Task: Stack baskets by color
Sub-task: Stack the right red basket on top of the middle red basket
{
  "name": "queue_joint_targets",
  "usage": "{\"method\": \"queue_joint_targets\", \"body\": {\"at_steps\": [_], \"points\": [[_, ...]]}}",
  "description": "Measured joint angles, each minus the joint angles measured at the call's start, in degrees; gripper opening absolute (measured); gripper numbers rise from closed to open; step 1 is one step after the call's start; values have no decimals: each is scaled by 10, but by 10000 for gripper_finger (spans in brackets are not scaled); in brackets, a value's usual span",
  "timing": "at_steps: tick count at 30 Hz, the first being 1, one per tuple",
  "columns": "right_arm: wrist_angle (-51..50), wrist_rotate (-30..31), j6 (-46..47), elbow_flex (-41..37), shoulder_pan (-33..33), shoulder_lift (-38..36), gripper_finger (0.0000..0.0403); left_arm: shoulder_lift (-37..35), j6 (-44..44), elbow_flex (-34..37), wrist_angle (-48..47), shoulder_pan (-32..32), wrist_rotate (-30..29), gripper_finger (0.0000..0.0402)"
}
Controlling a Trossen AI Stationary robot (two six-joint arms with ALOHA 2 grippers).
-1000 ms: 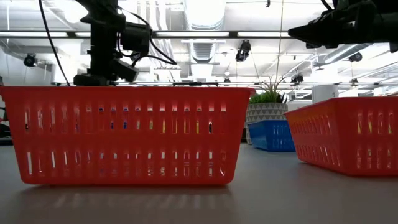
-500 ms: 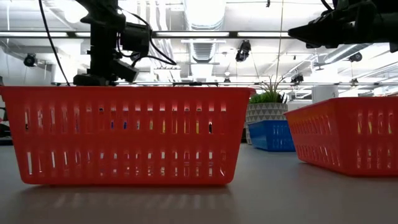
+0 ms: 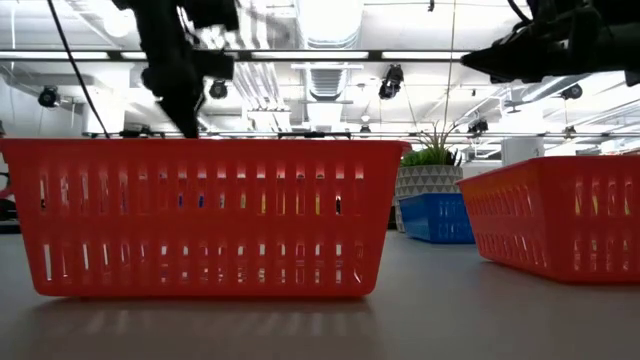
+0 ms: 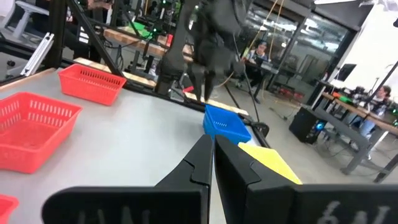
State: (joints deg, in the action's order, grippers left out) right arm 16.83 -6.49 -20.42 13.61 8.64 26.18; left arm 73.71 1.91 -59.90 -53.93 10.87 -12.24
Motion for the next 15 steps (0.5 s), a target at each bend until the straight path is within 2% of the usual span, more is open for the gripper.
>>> {"method": "queue_joint_targets", "body": {"at_steps": [8, 15], "points": [[16, 1, 47, 0, -2, 37, 9, -31, 2, 37, 210, -102, -2, 63], [68, 1, 75, 0, -27, 66, 9, -29, -113, 110, 452, -131, -3, 63]]}}
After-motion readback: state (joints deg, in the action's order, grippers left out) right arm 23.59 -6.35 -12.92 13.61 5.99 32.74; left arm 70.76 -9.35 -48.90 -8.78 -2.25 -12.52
